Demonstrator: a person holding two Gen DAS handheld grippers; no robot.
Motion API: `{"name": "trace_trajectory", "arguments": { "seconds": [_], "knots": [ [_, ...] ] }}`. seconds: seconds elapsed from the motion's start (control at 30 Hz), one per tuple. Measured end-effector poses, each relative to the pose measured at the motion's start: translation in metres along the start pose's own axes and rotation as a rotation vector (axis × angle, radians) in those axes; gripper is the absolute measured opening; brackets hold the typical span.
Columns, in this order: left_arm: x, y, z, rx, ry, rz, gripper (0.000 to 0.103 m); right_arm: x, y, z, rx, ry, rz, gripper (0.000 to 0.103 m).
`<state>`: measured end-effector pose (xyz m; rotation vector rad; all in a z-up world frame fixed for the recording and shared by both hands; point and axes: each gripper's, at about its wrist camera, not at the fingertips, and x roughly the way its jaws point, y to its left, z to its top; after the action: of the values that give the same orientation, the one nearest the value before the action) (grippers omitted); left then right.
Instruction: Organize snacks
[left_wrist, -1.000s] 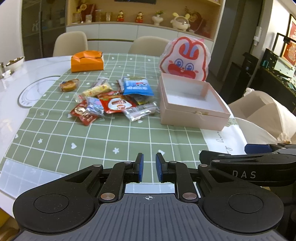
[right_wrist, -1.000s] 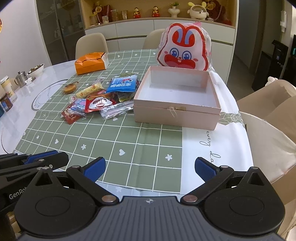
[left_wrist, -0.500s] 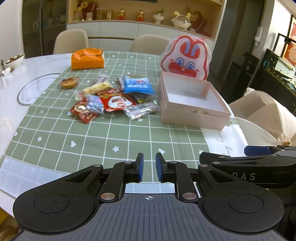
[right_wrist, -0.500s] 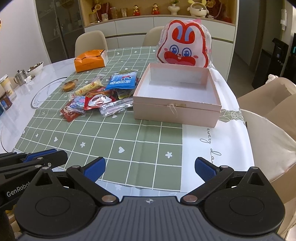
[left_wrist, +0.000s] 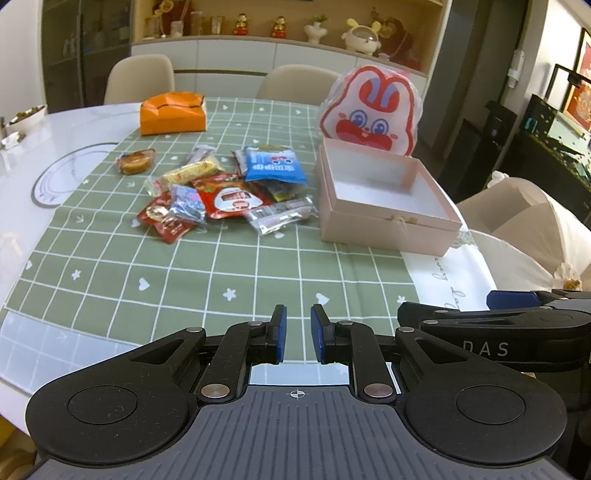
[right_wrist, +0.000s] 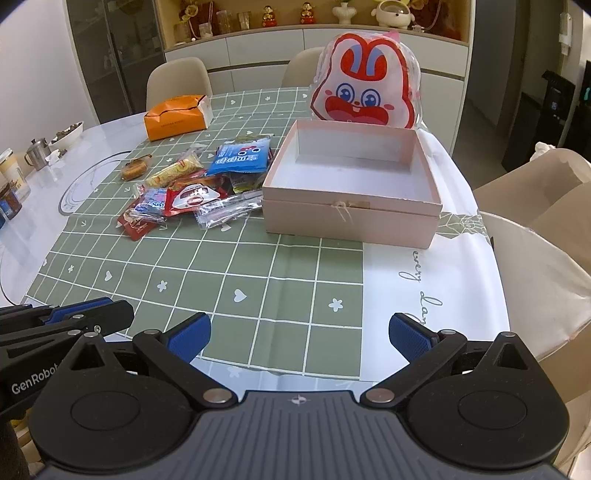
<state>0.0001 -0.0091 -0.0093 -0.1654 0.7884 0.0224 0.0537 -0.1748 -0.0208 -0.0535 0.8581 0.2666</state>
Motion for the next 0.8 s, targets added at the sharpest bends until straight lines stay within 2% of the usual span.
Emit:
{"name": "trace_trajectory", "arguments": {
  "seconds": [0.8],
  "knots": [
    [0.016, 0.016, 0.005, -0.014, 0.033, 0.006, 0.019, 0.017, 0.003, 0.006, 0.008, 0.024, -0.008, 0.103]
  ]
}}
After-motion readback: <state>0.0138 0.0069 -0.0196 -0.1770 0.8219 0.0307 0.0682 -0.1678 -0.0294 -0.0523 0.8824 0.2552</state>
